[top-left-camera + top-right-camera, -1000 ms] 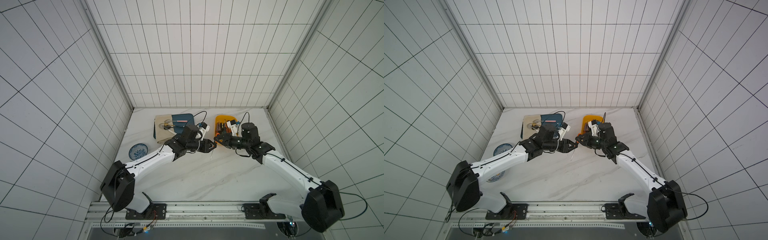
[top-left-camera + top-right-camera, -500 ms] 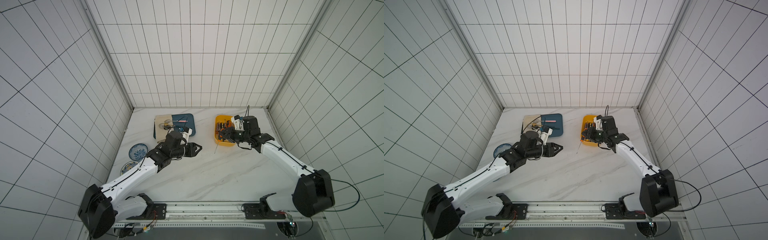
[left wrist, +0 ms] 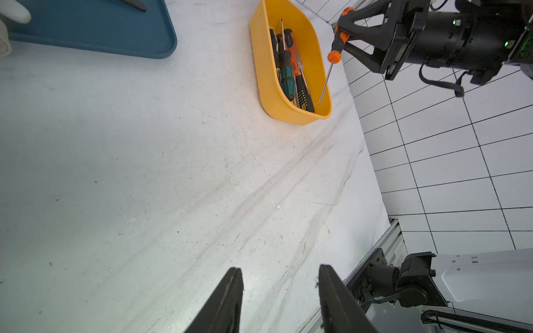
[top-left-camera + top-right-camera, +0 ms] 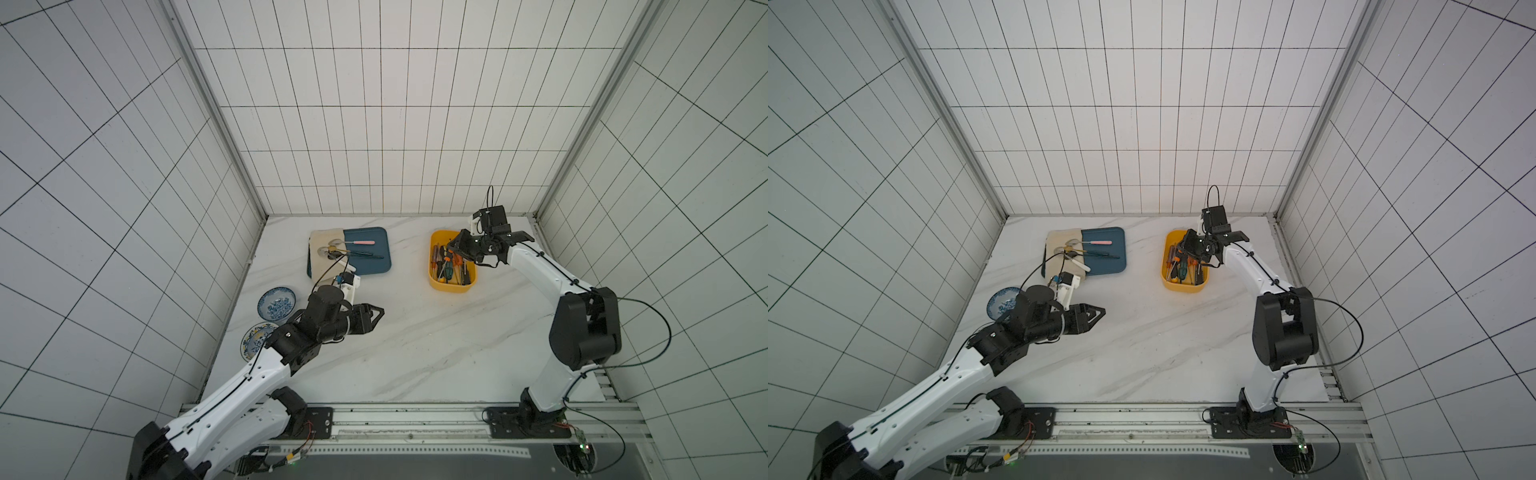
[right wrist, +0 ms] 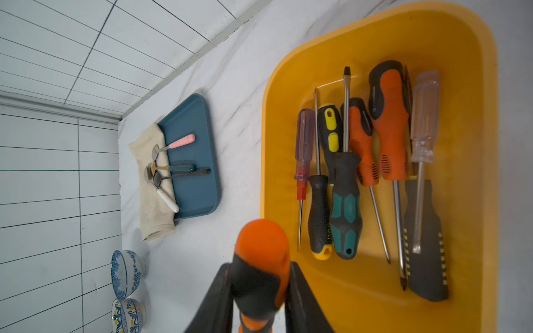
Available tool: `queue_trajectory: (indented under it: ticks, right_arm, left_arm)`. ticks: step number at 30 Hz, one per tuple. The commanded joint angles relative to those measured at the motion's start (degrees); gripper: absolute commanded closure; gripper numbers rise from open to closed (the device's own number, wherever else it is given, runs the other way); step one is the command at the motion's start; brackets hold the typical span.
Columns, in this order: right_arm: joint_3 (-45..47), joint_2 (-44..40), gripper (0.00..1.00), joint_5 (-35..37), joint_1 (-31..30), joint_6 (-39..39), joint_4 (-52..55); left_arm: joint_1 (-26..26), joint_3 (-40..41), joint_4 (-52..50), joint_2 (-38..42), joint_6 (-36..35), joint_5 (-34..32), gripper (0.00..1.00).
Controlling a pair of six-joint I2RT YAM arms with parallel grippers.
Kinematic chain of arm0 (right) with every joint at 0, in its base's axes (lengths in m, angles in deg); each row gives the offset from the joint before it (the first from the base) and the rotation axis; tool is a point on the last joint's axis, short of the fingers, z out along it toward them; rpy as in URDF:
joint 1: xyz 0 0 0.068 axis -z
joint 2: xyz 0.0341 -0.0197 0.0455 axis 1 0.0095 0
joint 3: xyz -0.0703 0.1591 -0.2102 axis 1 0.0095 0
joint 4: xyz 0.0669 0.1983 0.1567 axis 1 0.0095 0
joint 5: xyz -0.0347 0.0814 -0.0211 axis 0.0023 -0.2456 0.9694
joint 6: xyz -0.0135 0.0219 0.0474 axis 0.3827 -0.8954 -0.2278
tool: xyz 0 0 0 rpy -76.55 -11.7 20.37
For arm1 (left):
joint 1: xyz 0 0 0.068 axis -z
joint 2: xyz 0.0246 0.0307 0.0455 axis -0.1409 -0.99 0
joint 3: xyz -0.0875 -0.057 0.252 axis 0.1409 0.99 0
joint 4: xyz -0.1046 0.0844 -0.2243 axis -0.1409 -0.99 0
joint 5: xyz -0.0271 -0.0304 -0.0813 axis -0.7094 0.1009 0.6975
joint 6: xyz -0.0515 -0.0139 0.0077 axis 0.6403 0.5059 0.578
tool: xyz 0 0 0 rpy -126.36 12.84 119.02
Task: Put the screwdriver on the desktop into the storage box
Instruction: Place the screwdriver in the storage box.
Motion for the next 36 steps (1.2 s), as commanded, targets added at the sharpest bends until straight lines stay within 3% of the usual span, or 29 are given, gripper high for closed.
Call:
queue_trajectory:
  ticks: [1,11,25,36]
  right_arm:
    - [-6.26,3.85,0.87,3.90,0.51,2.29,4.44]
    - [-18.21,15.41,0.87,8.62,0.59,6.40,10.90]
    - [-22.23,22.93,0.84,8.29,-1.49,8.79,12.03]
    - [-26.61,26.66,0.75,9.06,-2.79,9.14,14.36]
  left_arm:
    - [-0.29,1.20,-0.53,1.97,0.96,0.01,0.52]
    - [-0.27,1.81,-0.09,1.86,1.64,0.78,0.52]
    - [-0.25,1.68,1.32,-1.42,3.53,1.96,0.52]
    - [-0.24,1.64,1.21,-1.55,3.63,1.93,0.52]
